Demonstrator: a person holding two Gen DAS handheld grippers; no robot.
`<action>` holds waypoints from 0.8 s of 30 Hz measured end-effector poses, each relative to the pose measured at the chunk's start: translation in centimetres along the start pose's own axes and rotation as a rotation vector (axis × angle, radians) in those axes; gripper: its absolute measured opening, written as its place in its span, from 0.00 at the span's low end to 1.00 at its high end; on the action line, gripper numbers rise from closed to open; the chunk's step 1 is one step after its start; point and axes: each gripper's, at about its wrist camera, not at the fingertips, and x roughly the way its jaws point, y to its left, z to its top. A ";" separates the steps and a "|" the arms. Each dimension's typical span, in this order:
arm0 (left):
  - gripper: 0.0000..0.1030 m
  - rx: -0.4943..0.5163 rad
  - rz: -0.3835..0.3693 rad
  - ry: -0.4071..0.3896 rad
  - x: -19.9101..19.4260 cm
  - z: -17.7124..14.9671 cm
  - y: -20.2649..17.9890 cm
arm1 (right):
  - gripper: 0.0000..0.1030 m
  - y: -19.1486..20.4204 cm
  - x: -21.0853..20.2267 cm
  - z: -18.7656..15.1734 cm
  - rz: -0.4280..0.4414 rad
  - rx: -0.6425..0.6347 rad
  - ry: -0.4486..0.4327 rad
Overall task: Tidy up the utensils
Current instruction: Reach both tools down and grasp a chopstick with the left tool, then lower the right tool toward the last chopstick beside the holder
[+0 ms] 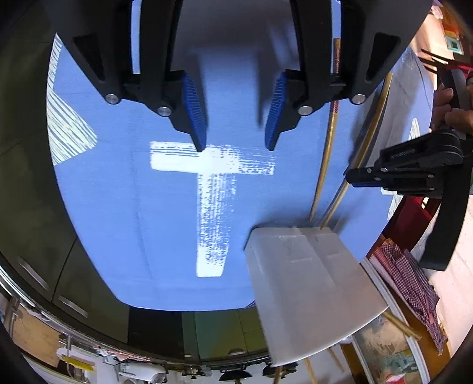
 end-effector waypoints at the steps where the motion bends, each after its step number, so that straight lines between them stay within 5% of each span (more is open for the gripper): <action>1: 0.08 -0.003 -0.001 -0.005 -0.2 -0.1 0.4 | 0.43 0.4 0.2 0.1 -0.001 -0.011 0.009; 11: 0.07 -0.038 -0.012 -0.056 -2.3 -1.8 4.0 | 0.42 5.4 3.0 2.3 0.045 -0.111 0.101; 16: 0.07 -0.046 -0.016 -0.067 -2.6 -2.5 5.0 | 0.34 7.9 5.0 3.4 0.077 -0.138 0.151; 24: 0.07 -0.045 -0.034 -0.069 -2.7 -3.2 5.5 | 0.28 10.5 7.5 4.9 0.005 -0.191 0.184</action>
